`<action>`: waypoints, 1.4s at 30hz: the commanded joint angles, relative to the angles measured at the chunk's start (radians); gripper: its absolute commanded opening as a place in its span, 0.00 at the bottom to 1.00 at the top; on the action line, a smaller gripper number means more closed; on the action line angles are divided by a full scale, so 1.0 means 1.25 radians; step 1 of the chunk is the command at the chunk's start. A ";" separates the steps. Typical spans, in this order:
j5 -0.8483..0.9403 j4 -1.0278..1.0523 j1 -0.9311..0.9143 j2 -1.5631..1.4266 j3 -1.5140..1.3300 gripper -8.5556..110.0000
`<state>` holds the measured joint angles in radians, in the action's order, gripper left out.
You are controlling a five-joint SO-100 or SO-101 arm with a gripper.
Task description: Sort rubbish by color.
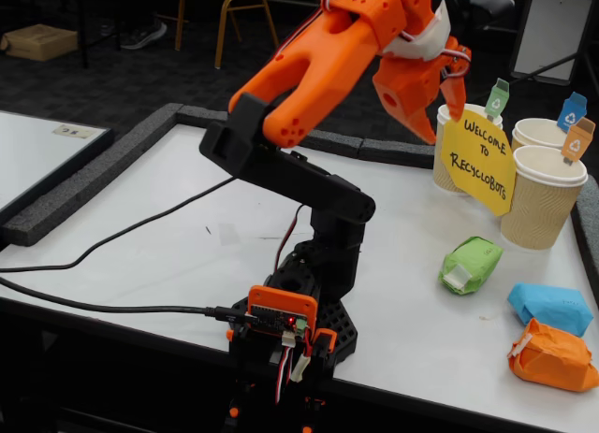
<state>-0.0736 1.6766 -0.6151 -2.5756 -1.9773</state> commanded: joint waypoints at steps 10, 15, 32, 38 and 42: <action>0.036 0.053 -0.175 0.000 0.160 0.15; 0.055 0.045 -0.245 0.000 0.148 0.15; 0.096 -0.026 -0.431 0.004 0.063 0.17; 0.098 -0.039 -0.393 0.034 0.063 0.17; 0.098 -0.117 -0.362 0.079 0.048 0.17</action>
<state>0.0261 1.6245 -1.0999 -2.5065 -1.9251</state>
